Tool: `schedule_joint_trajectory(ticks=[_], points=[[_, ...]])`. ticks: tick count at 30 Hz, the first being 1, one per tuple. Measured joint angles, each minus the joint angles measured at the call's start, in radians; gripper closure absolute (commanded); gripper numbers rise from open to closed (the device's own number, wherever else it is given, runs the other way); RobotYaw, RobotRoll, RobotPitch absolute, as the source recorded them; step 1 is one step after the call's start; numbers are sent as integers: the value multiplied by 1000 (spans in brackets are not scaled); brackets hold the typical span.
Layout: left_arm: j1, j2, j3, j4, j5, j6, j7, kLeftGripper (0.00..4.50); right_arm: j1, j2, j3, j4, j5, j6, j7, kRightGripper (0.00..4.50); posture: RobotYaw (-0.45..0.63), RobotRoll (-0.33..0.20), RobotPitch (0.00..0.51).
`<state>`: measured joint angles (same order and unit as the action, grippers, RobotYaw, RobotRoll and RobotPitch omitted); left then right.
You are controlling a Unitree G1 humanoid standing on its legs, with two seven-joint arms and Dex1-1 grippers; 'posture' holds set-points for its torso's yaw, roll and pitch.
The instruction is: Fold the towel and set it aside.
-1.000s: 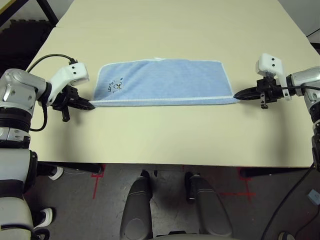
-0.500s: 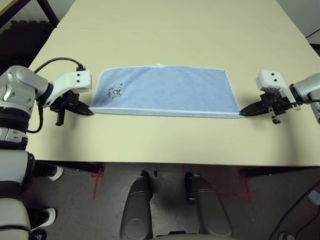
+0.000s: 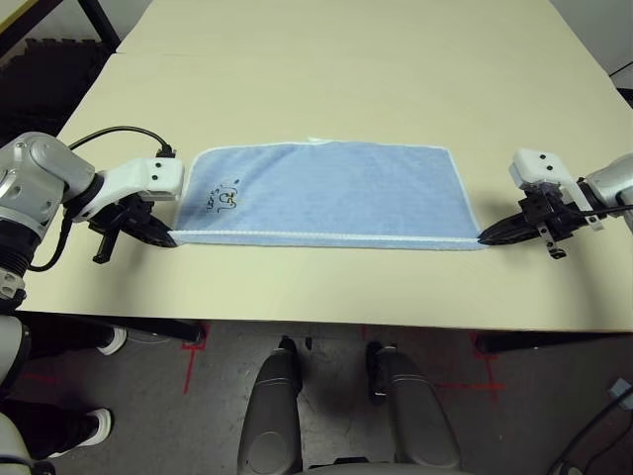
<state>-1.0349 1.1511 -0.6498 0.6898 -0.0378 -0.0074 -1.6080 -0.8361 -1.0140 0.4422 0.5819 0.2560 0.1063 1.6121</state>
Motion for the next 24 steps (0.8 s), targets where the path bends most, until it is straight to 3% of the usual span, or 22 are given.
schedule_joint_trajectory(ticks=[7,18,24], points=[[-59,-26,1,72,10,-24,0,4477,-24,-14,13,-7,14,35,0,4500,-17,0,245],[-86,-17,-65,55,-36,12,0,4477,-126,56,12,174,-98,-85,0,4500,-12,0,237],[-144,-57,-29,153,18,-19,0,4477,-206,111,-31,293,-164,-150,-9,4500,-8,0,235]])
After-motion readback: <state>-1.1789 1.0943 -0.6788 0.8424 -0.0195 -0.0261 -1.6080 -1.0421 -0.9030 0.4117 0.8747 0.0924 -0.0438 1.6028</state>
